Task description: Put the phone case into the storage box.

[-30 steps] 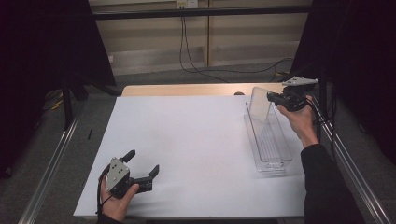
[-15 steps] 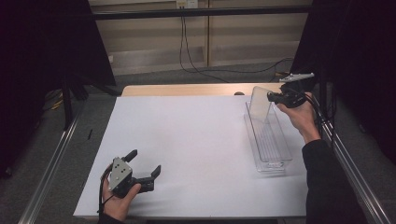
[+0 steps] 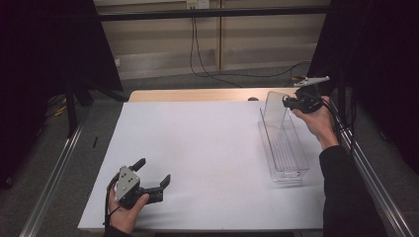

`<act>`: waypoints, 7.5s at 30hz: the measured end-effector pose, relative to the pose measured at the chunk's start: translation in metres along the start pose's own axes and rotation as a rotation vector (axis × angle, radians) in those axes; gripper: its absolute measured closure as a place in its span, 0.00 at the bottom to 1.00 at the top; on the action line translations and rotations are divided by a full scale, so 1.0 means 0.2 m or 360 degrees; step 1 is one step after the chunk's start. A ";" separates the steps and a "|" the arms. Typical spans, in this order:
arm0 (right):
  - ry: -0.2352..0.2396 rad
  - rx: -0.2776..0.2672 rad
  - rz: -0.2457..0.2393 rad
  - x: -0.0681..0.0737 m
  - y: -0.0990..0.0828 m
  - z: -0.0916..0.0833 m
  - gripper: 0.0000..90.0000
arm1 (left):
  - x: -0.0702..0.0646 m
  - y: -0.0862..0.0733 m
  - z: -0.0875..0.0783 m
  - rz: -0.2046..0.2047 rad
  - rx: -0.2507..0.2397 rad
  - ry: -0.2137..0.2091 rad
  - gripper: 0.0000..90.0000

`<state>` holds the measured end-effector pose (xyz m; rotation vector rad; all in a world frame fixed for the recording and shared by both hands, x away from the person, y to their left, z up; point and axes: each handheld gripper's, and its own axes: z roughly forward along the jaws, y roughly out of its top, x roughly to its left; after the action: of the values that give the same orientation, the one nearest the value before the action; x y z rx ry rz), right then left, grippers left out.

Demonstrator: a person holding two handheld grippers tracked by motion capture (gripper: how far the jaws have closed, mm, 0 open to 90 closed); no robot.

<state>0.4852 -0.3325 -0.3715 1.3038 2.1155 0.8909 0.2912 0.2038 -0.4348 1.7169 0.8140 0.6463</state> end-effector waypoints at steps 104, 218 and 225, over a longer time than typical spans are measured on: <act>-0.0067 -0.0185 0.0157 -0.03 -0.04 0.04 0.11 | -0.01 0.01 0.06 0.0014 0.0000 -0.0004 0.03; -0.0073 -0.0763 0.0190 0.39 -0.61 -0.56 0.01 | 0.02 0.02 0.00 -0.0082 -0.0064 0.0086 0.04; -0.0093 -0.0740 0.0220 0.43 -0.68 -0.59 0.01 | 0.02 0.03 -0.02 -0.0107 -0.0085 0.0111 0.04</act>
<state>0.2882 -0.3316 -0.4012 1.2162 1.6520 1.2921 0.2908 0.2086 -0.4285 1.6191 0.8921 0.6795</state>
